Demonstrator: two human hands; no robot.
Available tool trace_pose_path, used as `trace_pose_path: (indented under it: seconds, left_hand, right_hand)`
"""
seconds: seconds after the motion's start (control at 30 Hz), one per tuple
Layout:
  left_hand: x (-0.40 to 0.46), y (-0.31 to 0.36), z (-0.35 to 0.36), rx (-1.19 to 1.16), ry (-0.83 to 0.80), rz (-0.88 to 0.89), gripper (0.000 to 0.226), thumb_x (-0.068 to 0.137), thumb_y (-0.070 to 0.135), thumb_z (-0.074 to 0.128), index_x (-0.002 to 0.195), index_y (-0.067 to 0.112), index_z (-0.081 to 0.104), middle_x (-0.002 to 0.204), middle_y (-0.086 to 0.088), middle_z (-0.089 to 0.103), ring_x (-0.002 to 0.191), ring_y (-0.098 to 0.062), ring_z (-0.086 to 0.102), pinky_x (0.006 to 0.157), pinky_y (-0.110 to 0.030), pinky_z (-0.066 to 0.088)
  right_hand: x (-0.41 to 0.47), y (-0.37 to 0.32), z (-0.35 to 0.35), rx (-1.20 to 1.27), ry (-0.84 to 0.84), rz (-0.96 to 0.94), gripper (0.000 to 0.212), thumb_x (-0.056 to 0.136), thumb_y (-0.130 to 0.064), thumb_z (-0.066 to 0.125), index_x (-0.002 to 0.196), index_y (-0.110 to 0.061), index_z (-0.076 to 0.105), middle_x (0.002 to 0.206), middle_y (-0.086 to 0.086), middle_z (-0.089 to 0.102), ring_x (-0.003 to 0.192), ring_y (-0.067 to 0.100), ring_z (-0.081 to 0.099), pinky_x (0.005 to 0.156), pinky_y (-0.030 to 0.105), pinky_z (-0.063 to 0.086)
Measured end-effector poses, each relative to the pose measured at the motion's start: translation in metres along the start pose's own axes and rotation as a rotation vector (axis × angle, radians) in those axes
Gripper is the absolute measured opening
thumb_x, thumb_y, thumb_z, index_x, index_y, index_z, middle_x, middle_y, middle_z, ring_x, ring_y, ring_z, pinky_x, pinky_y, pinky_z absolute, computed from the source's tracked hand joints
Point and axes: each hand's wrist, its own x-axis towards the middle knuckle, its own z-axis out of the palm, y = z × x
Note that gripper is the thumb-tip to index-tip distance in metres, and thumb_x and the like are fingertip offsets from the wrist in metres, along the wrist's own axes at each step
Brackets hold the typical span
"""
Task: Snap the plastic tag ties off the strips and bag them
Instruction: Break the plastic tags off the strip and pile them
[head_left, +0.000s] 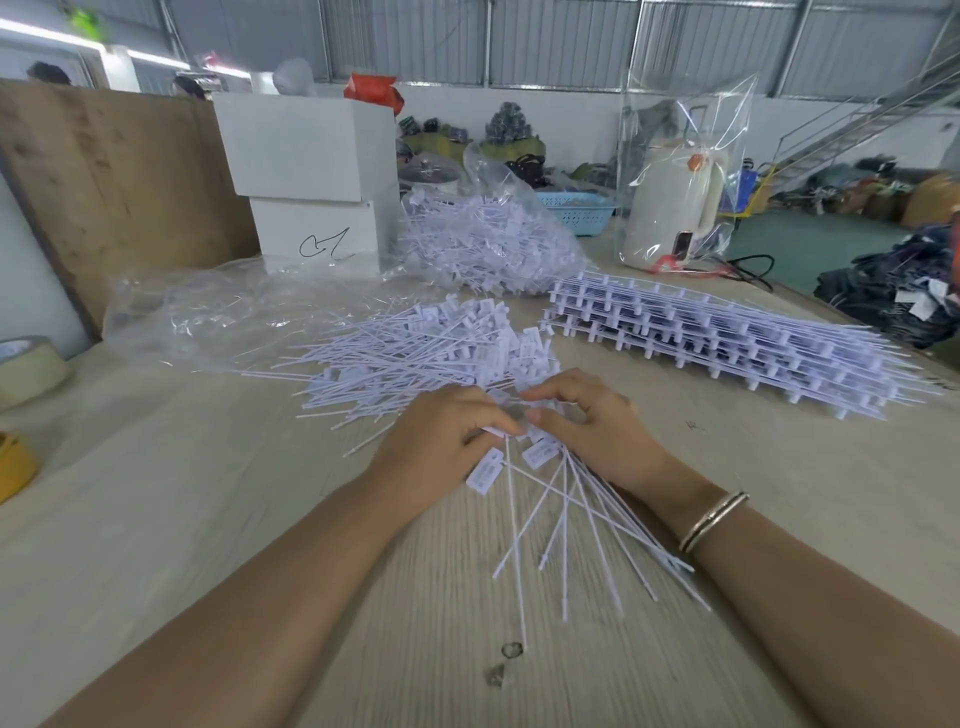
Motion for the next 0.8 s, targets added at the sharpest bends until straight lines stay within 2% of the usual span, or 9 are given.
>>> trace_pose_path:
  seconds: [0.1, 0.23, 0.3, 0.4, 0.47, 0.53, 0.63, 0.7, 0.8]
  left_hand:
    - [0.003, 0.001, 0.004, 0.204, 0.064, -0.066, 0.022, 0.084, 0.016, 0.067, 0.101, 0.028, 0.073, 0.100, 0.006, 0.062, 0.095, -0.016, 0.057, 0.085, -0.034, 0.038]
    - [0.003, -0.002, 0.003, 0.315, 0.071, -0.249, 0.042, 0.080, 0.029, 0.071, 0.120, 0.030, 0.057, 0.113, 0.006, 0.049, 0.107, -0.014, 0.049, 0.090, -0.033, 0.039]
    - [0.002, 0.001, -0.003, 0.306, 0.111, -0.312, 0.037, 0.077, 0.033, 0.072, 0.106, 0.030, 0.050, 0.100, 0.009, 0.052, 0.094, -0.016, 0.055, 0.073, -0.034, 0.043]
    - [0.002, 0.010, -0.014, 0.383, 0.044, -0.484, 0.028, 0.077, 0.042, 0.064, 0.080, 0.029, 0.040, 0.072, 0.011, 0.050, 0.064, -0.012, 0.050, 0.051, -0.026, 0.030]
    - [0.000, 0.014, -0.019, 0.432, -0.053, -0.537, 0.022, 0.077, 0.040, 0.056, 0.070, 0.023, 0.045, 0.066, 0.007, 0.053, 0.061, -0.012, 0.050, 0.051, -0.024, 0.030]
    - [-0.003, 0.019, -0.023, 0.455, -0.140, -0.555, 0.032, 0.081, 0.044, 0.048, 0.061, 0.018, 0.048, 0.061, 0.005, 0.054, 0.060, -0.013, 0.052, 0.052, -0.023, 0.032]
    - [-0.006, 0.031, -0.022, 0.453, -0.314, -0.559, 0.058, 0.088, 0.063, 0.030, 0.057, 0.017, 0.046, 0.056, 0.002, 0.049, 0.056, -0.013, 0.050, 0.054, -0.023, 0.033]
    - [-0.007, 0.039, -0.013, 0.446, -0.371, -0.536, 0.065, 0.086, 0.072, 0.024, 0.063, 0.017, 0.050, 0.057, 0.001, 0.050, 0.056, -0.013, 0.050, 0.055, -0.024, 0.035]
    - [-0.008, 0.043, -0.005, 0.429, -0.321, -0.518, 0.061, 0.082, 0.076, 0.030, 0.067, 0.021, 0.053, 0.059, 0.006, 0.051, 0.058, -0.012, 0.050, 0.056, -0.025, 0.037]
  right_hand:
    - [0.000, 0.000, 0.000, -0.088, 0.027, 0.035, 0.028, 0.085, -0.043, 0.061, 0.112, -0.034, 0.063, 0.107, -0.013, 0.055, 0.108, 0.009, 0.050, 0.101, 0.038, 0.028]
    - [0.001, -0.003, -0.004, 0.001, 0.185, 0.066, 0.022, 0.090, -0.038, 0.054, 0.109, -0.029, 0.063, 0.098, -0.012, 0.059, 0.091, 0.010, 0.056, 0.095, 0.041, 0.040]
    - [-0.001, -0.001, -0.011, 0.078, 0.230, 0.104, 0.014, 0.093, -0.032, 0.052, 0.099, -0.026, 0.063, 0.088, -0.008, 0.064, 0.079, 0.014, 0.061, 0.078, 0.033, 0.051]
    - [-0.003, 0.003, -0.027, -0.018, 0.261, 0.160, 0.026, 0.095, -0.027, 0.049, 0.073, -0.022, 0.062, 0.063, -0.013, 0.061, 0.058, 0.017, 0.057, 0.054, 0.021, 0.043]
    - [-0.005, 0.003, -0.040, -0.137, 0.164, 0.257, 0.041, 0.095, -0.031, 0.049, 0.058, -0.020, 0.063, 0.049, -0.010, 0.058, 0.049, 0.015, 0.055, 0.053, 0.026, 0.043]
    - [-0.008, 0.002, -0.053, -0.236, -0.015, 0.363, 0.050, 0.093, -0.034, 0.048, 0.048, -0.019, 0.065, 0.042, -0.007, 0.058, 0.040, 0.006, 0.053, 0.052, 0.024, 0.043]
    - [-0.013, -0.003, -0.055, -0.261, -0.277, 0.418, 0.045, 0.091, -0.025, 0.049, 0.050, -0.017, 0.066, 0.052, -0.004, 0.065, 0.055, 0.009, 0.061, 0.065, 0.026, 0.045]
    - [-0.015, -0.011, -0.046, -0.203, -0.319, 0.408, 0.040, 0.090, -0.020, 0.051, 0.052, -0.016, 0.063, 0.054, -0.005, 0.062, 0.053, 0.008, 0.056, 0.061, 0.021, 0.041]
    - [-0.017, -0.029, -0.030, -0.130, -0.346, 0.352, 0.046, 0.088, -0.018, 0.052, 0.043, -0.022, 0.054, 0.040, -0.013, 0.047, 0.038, -0.002, 0.040, 0.051, 0.018, 0.032]
